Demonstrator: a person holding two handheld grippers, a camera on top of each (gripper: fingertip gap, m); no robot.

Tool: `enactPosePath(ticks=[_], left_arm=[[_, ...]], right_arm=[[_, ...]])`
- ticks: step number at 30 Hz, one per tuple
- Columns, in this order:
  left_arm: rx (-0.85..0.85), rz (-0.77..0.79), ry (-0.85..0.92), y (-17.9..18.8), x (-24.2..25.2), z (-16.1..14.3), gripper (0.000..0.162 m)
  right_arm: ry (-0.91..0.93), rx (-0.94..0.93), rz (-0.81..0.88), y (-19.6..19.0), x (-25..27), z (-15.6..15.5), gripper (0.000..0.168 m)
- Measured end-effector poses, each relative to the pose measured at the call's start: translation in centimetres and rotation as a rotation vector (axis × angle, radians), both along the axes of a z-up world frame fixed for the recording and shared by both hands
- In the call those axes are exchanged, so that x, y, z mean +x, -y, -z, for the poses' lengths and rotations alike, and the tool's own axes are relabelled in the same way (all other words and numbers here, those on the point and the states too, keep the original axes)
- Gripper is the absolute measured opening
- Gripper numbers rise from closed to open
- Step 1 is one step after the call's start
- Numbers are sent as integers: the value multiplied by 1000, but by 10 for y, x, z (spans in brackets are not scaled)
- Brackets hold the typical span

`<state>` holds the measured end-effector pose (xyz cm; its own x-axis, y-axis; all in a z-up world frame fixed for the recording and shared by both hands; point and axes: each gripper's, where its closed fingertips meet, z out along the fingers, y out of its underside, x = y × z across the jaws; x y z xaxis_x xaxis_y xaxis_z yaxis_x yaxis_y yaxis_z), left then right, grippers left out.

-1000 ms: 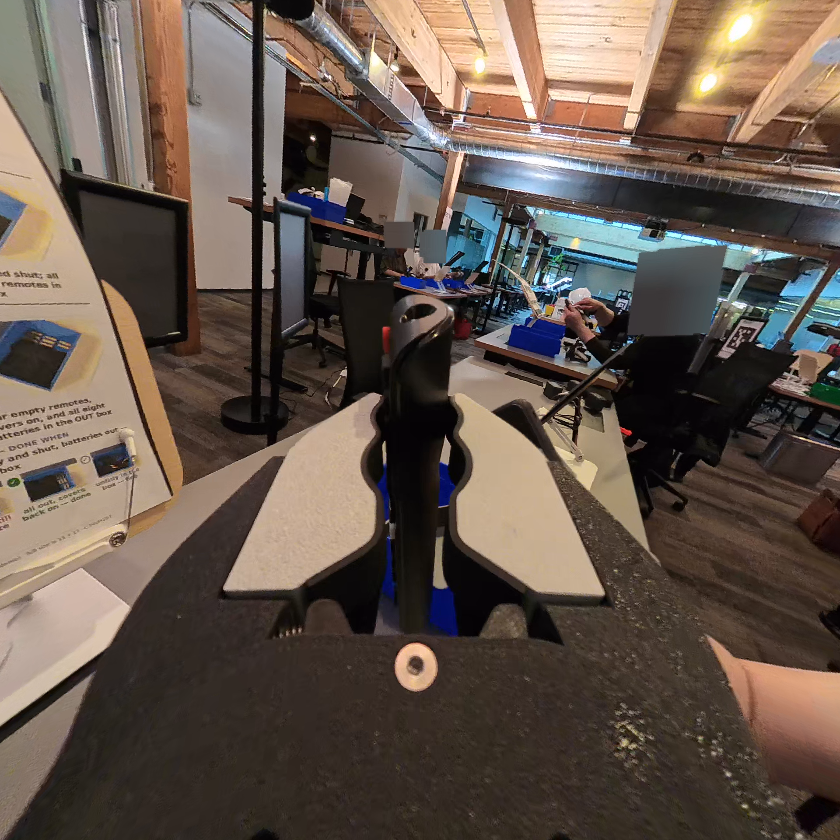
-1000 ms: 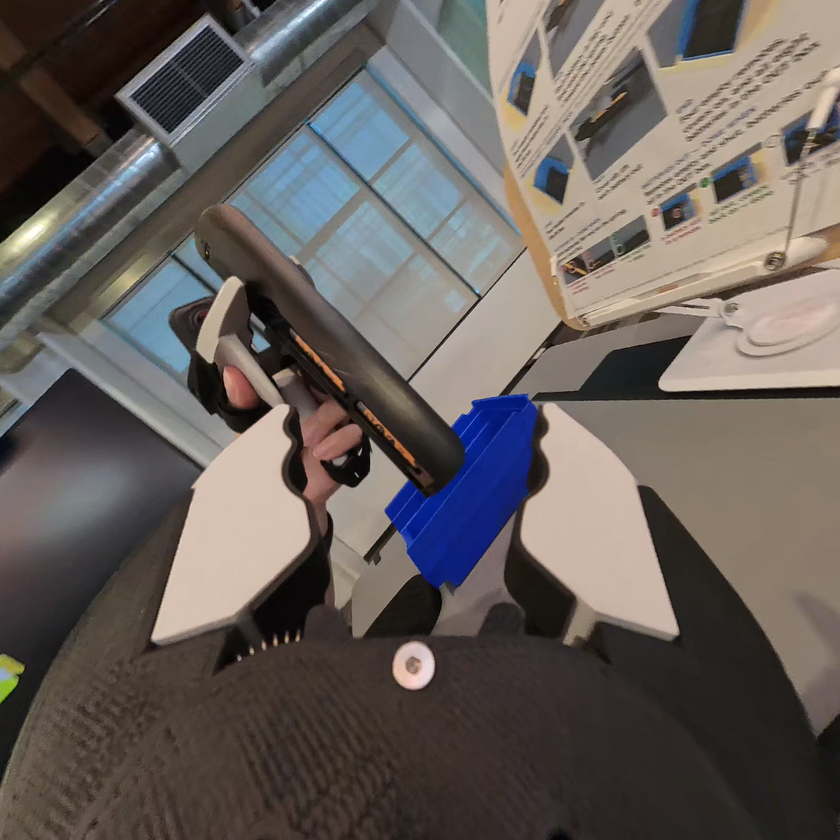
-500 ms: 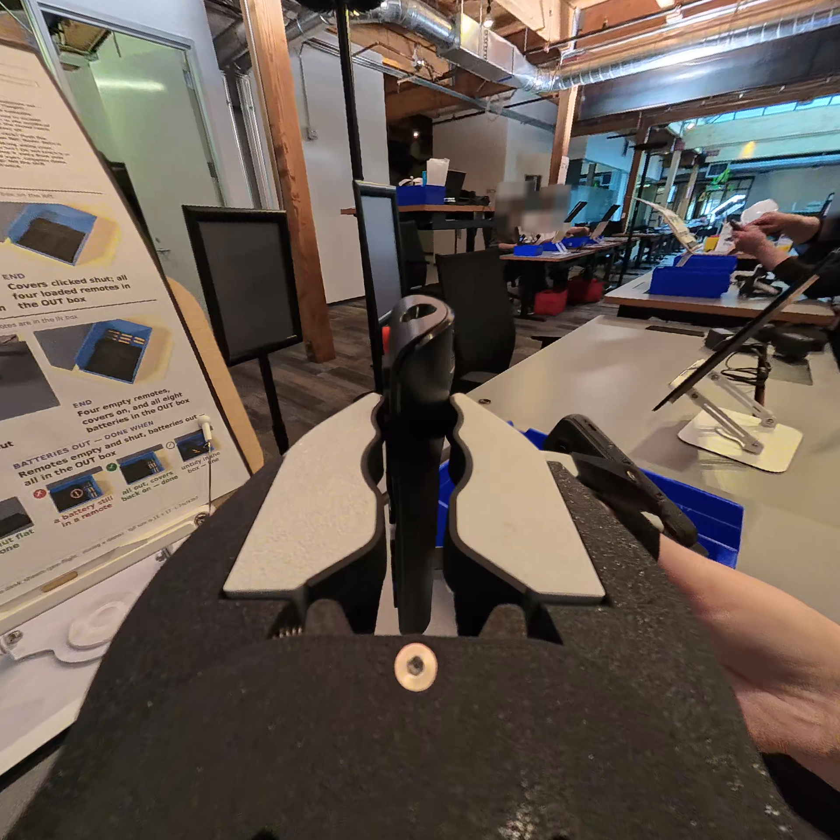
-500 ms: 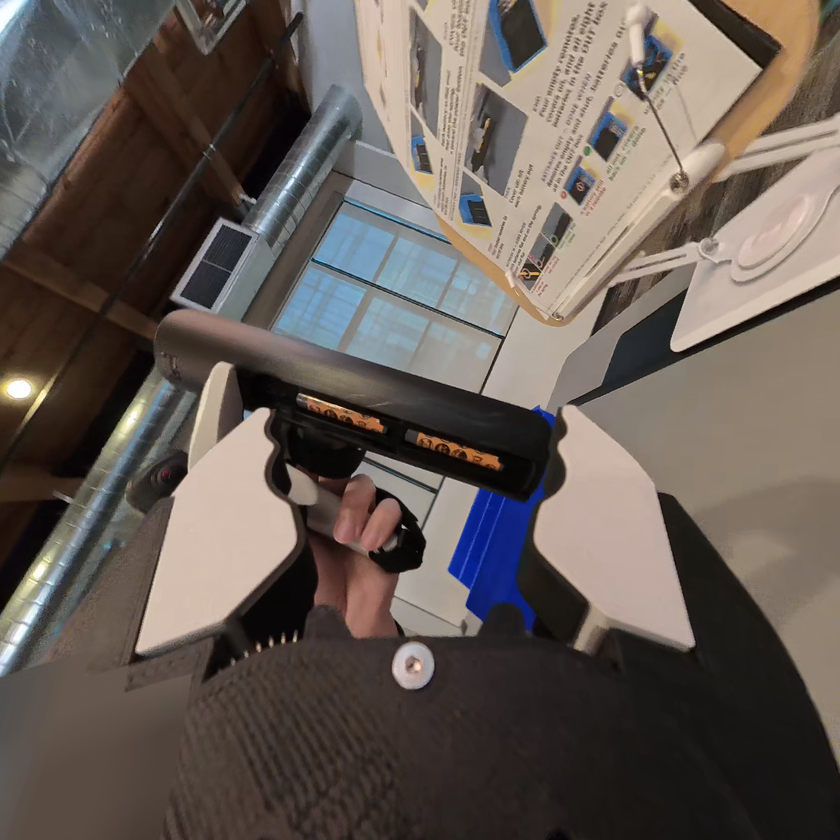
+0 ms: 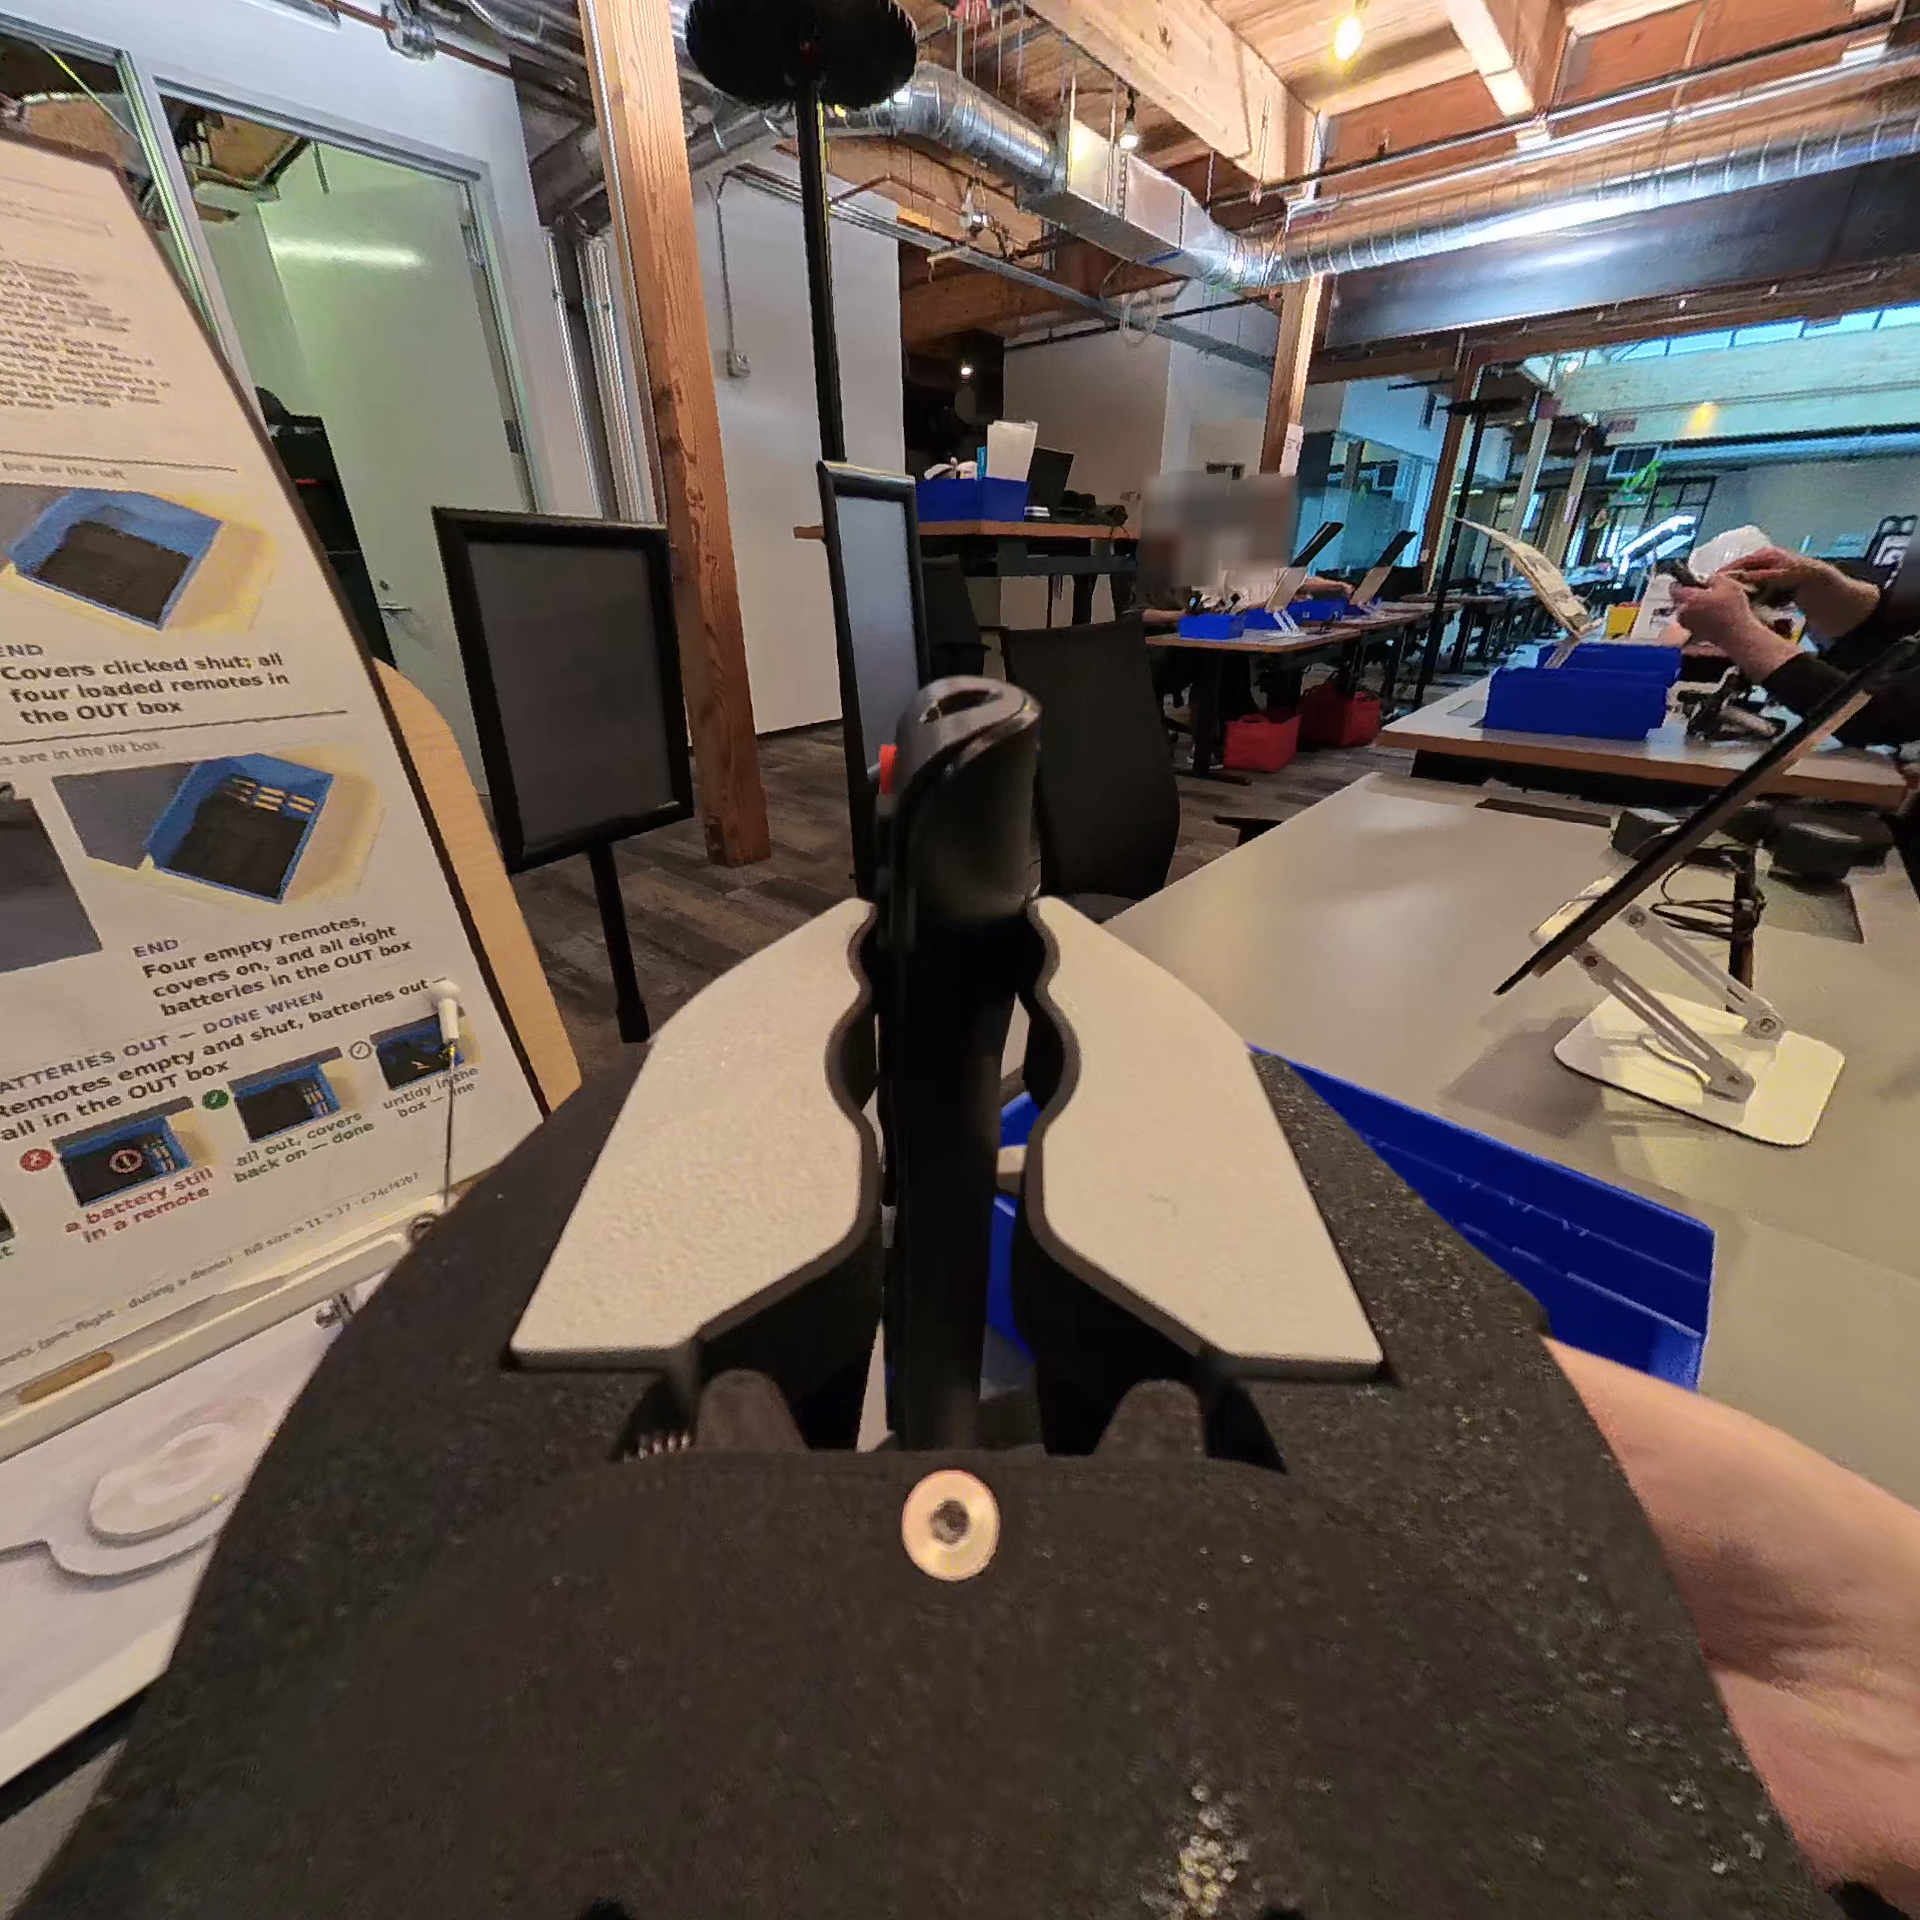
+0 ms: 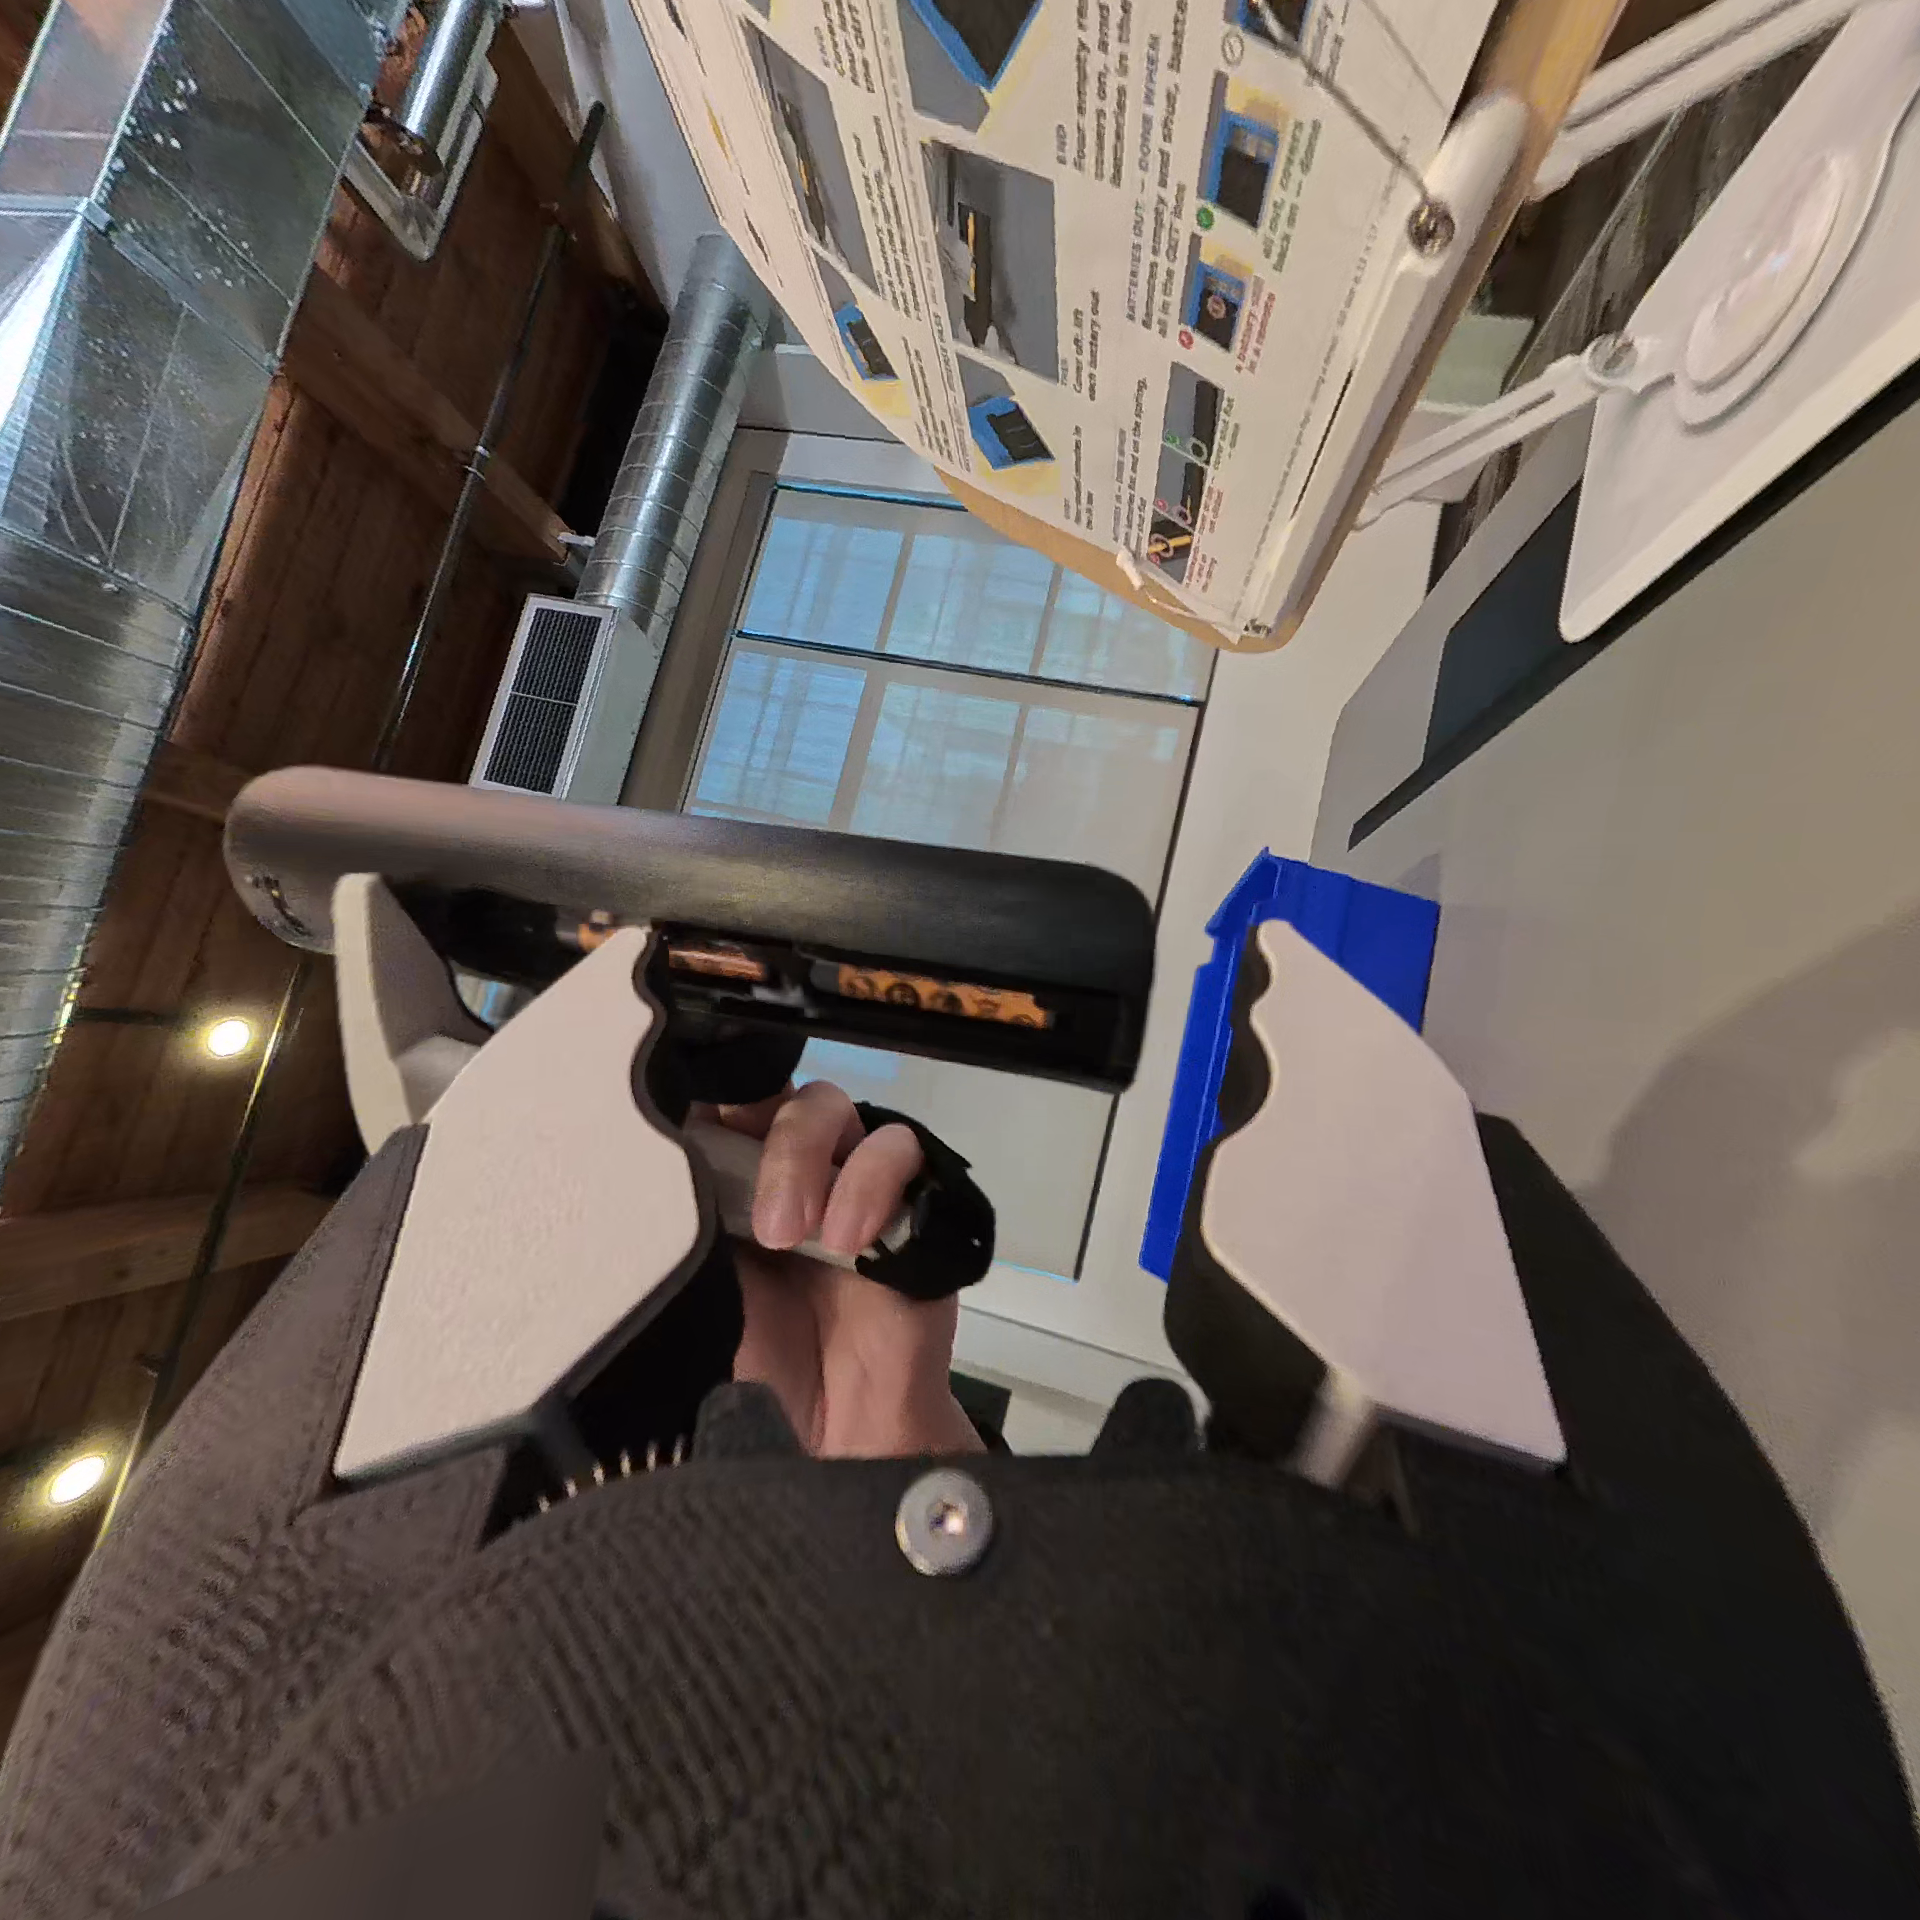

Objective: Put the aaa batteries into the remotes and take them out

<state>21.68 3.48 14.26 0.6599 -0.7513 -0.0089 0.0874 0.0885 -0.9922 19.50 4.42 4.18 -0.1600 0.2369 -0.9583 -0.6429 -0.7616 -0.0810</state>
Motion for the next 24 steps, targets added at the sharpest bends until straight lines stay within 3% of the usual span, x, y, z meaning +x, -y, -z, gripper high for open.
enactPosePath(ticks=[7, 16, 24], left_arm=[[-19, 15, 26, 1, 0, 4, 24], [9, 45, 81, 6, 3, 5, 24], [-83, 112, 71, 1, -5, 21, 24]], right_arm=[[-6, 46, 6, 4, 2, -13, 110], [135, 103, 71, 0, 10, -12, 111], [170, 84, 91, -11, 14, -3, 117]])
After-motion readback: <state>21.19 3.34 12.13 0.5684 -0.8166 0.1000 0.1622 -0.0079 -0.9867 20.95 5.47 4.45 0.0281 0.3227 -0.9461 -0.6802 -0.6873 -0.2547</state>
